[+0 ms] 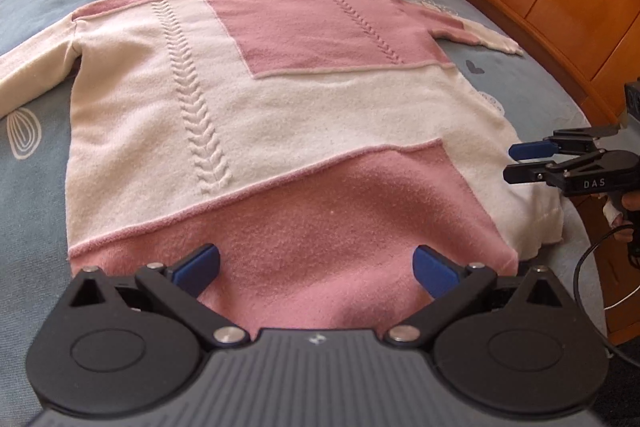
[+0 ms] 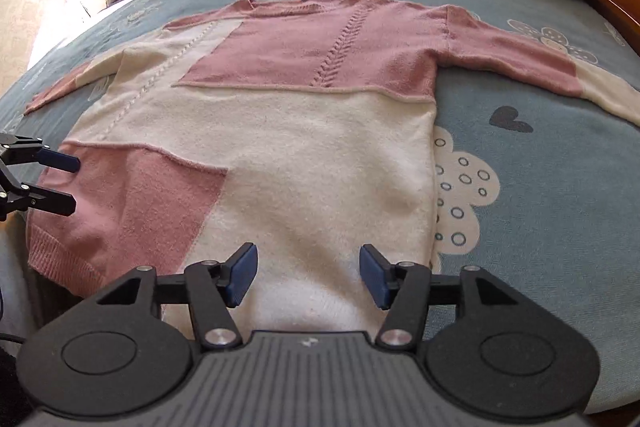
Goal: Fold clothes
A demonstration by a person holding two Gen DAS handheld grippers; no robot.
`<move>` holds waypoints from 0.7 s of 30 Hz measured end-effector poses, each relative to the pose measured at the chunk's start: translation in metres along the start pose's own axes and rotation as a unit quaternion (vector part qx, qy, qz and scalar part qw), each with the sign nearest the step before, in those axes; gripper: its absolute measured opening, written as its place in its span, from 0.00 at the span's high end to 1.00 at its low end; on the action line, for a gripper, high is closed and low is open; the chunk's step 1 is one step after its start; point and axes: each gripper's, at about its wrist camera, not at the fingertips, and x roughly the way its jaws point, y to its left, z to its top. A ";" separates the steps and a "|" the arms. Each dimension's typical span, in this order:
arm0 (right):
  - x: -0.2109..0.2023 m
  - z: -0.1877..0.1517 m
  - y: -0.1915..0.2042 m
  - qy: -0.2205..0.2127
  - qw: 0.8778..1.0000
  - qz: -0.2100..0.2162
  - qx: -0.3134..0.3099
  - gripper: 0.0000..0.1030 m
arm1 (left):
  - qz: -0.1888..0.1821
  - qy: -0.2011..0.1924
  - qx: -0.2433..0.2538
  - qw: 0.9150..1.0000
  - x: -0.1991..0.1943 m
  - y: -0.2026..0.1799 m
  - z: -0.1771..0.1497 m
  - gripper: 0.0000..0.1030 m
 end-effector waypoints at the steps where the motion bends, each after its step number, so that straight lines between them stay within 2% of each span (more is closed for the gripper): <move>1: -0.005 -0.012 0.009 -0.011 1.000 -0.012 -0.021 0.28 | 0.007 -0.002 0.016 1.000 -0.004 -0.004 -0.013 0.01; 2: -0.009 -0.021 0.016 -0.010 0.999 -0.019 -0.036 0.17 | 0.019 -0.006 0.040 0.999 -0.010 -0.008 -0.024 0.01; 3: -0.014 -0.030 0.022 -0.006 0.998 -0.028 -0.050 0.14 | 0.029 0.000 0.059 0.998 -0.012 -0.012 -0.031 0.01; 5: -0.018 -0.037 0.031 0.009 0.996 -0.047 -0.078 0.12 | 0.047 0.015 0.114 0.992 -0.020 -0.022 -0.038 0.01; 7: -0.018 -0.029 0.038 0.018 0.995 -0.049 -0.083 0.12 | 0.042 0.028 0.124 0.991 -0.024 -0.024 -0.028 0.01; 8: -0.018 -0.023 0.041 0.013 0.996 -0.046 -0.081 0.12 | 0.038 0.023 0.115 0.992 -0.026 -0.022 -0.019 0.01; 10: -0.016 -0.007 0.052 -0.013 0.997 -0.020 -0.075 0.12 | 0.021 -0.013 0.071 0.997 -0.030 -0.012 0.000 0.01; 13: 0.000 0.015 0.073 -0.037 0.996 0.004 -0.076 0.11 | -0.018 -0.037 0.003 0.999 -0.019 0.002 0.022 0.01; 15: 0.015 0.026 0.086 -0.039 0.996 0.009 -0.078 0.10 | -0.024 -0.021 -0.028 0.999 -0.006 0.010 0.022 0.01; 17: 0.033 0.026 0.094 -0.011 0.997 0.003 -0.078 0.10 | -0.023 -0.002 -0.045 0.999 0.000 0.014 0.014 0.01; 18: 0.037 0.022 0.094 -0.004 0.997 -0.002 -0.078 0.07 | -0.020 0.010 -0.047 0.999 -0.004 0.016 0.009 0.01; 19: 0.037 0.017 0.092 -0.008 0.997 0.000 -0.074 0.00 | -0.017 0.022 -0.049 0.998 -0.008 0.018 0.003 0.01; 21: 0.032 0.007 0.084 -0.021 0.998 0.008 -0.061 0.00 | -0.009 0.015 -0.066 0.998 -0.027 0.026 -0.006 0.01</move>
